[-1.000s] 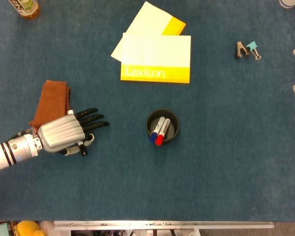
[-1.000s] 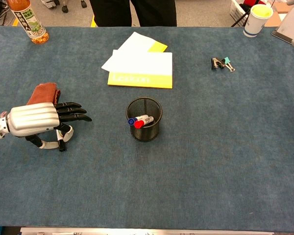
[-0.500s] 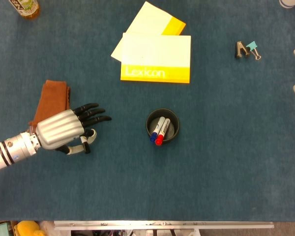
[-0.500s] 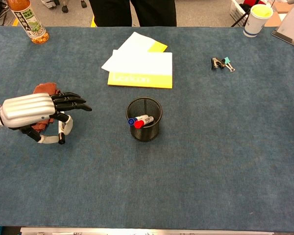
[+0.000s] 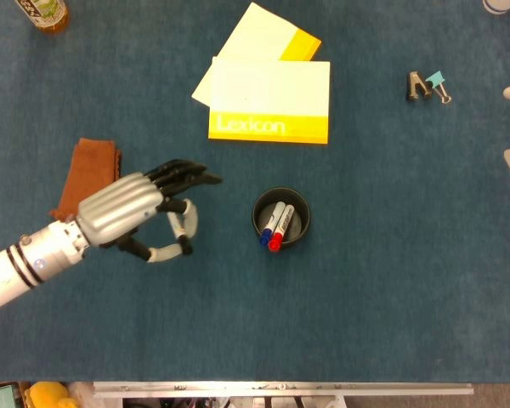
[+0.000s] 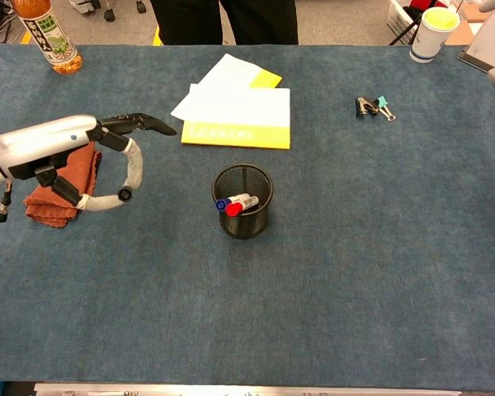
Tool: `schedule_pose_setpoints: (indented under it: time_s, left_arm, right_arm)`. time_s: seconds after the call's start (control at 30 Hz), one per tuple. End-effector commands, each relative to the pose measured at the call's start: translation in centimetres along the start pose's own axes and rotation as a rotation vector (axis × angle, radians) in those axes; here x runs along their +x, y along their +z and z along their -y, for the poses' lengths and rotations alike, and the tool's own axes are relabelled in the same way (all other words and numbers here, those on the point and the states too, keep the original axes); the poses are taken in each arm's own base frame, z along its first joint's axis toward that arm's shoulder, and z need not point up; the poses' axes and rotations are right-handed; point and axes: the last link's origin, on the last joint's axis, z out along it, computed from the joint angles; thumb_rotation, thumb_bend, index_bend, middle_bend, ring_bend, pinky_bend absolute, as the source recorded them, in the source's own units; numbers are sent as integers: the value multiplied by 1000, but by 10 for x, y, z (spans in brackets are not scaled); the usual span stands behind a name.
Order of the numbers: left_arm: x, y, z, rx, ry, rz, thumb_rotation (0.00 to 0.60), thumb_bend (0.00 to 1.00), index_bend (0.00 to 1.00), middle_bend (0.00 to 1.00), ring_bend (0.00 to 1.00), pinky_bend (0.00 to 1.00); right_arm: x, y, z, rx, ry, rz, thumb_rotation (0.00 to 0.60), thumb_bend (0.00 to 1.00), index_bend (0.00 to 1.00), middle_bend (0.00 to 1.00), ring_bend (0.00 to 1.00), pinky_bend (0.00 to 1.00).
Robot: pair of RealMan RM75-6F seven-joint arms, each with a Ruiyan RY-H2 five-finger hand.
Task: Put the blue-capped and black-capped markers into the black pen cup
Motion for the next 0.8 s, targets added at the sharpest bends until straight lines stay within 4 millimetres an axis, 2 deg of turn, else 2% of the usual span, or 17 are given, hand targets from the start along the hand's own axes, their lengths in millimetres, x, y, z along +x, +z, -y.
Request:
schedule_pose_setpoints:
  time_s: [0.03, 0.8]
  left_arm:
    - [10, 15, -9, -5, -57, -18, 600, 308, 590, 96, 0, 10]
    - [3, 81, -50, 30, -514, -54, 600, 308, 579, 94, 0, 10]
  right_arm:
    - [-1, 0, 0, 0, -2, 2, 600, 254, 293, 91, 0, 0]
    - [-5, 3, -4, -5, -10, 13, 600, 254, 293, 91, 0, 0]
